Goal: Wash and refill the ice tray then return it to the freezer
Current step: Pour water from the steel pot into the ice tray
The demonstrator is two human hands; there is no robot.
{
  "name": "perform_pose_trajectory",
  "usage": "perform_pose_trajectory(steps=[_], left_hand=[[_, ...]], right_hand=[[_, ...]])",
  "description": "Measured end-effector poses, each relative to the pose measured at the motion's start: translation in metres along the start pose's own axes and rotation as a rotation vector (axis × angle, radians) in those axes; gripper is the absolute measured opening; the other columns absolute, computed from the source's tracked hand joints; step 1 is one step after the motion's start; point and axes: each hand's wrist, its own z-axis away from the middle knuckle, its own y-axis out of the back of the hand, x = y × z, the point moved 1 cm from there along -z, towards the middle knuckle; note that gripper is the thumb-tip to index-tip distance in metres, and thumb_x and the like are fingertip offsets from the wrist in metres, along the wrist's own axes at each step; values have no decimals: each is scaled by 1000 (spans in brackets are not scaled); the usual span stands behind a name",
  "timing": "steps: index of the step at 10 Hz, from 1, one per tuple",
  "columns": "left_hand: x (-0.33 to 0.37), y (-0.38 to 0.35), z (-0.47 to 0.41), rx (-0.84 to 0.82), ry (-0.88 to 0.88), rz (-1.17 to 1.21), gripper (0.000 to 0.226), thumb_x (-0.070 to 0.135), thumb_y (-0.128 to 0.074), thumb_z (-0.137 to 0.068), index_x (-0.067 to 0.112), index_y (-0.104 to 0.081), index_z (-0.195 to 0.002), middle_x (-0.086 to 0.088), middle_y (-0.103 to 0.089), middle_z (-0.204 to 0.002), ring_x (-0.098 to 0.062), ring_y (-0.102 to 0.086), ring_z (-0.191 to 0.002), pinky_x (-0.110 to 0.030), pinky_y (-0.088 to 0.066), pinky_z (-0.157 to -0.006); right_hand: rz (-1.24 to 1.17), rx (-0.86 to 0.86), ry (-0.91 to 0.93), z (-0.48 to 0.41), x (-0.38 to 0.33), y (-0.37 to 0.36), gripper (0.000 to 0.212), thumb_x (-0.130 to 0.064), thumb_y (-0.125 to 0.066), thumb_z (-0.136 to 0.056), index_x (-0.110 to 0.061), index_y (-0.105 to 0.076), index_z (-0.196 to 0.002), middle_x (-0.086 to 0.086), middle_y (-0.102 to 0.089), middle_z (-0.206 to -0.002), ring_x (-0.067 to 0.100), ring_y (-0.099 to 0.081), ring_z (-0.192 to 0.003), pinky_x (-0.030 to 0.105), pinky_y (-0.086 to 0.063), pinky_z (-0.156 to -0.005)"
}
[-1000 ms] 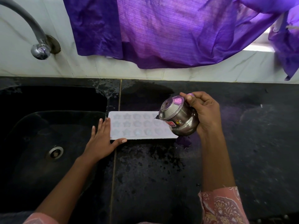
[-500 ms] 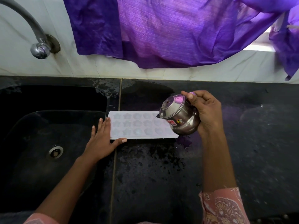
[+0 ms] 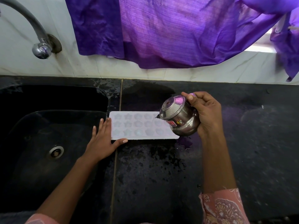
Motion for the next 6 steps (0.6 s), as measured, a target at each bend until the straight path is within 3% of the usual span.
perform_pose_trajectory(steps=[2, 4, 6], left_hand=[[-1, 0, -1, 2, -5, -6, 125, 87, -18, -54, 11, 7, -149, -3, 6, -159, -12, 18, -142, -38, 12, -114], [-1, -1, -1, -3, -2, -5, 125, 87, -18, -53, 10, 8, -149, -3, 7, -159, -10, 18, -141, -38, 13, -113], [0, 0, -1, -14, 5, 3, 125, 86, -24, -56, 9, 8, -149, -4, 6, -159, -14, 17, -143, -38, 13, -114]], right_hand=[[-79, 25, -22, -2, 3, 1, 29, -23, -77, -49, -12, -63, -72, 0, -72, -70, 15, -68, -75, 30, -54, -80], [-135, 38, -42, -4, 8, 0, 19, -15, -73, -57, -12, -62, -72, 1, -73, -72, 13, -70, -76, 30, -55, -80], [-150, 14, -62, -3, 14, -7, 21, -19, -78, -52, -14, -65, -67, 3, -73, -73, 14, -70, -76, 28, -57, -78]])
